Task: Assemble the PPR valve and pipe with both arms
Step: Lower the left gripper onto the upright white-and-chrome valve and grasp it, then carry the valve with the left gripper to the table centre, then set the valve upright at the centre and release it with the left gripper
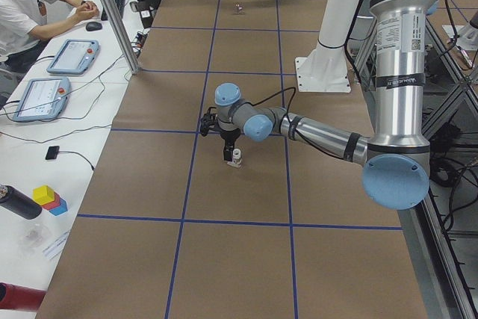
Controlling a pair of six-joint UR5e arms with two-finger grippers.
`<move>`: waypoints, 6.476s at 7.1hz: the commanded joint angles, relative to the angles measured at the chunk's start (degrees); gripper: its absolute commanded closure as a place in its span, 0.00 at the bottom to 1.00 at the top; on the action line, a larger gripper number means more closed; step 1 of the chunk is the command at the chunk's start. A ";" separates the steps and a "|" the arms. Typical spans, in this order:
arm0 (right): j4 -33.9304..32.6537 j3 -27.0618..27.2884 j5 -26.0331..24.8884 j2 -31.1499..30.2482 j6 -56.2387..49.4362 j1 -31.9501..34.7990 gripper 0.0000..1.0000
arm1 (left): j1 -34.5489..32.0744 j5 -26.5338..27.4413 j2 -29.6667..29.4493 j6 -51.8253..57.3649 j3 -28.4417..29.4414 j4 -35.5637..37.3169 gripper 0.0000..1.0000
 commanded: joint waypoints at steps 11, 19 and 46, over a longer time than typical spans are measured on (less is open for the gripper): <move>0.00 -0.56 0.05 0.00 0.07 -0.79 0.01 | 0.67 -0.63 -0.33 -0.51 1.01 0.26 0.89; 0.00 -0.47 -0.04 0.35 0.07 -0.79 0.01 | 6.69 1.44 -26.20 -17.09 -4.79 22.20 1.00; 1.65 -0.21 -0.22 1.05 6.80 -4.64 0.01 | 16.68 11.94 -58.92 -28.56 24.75 20.18 0.01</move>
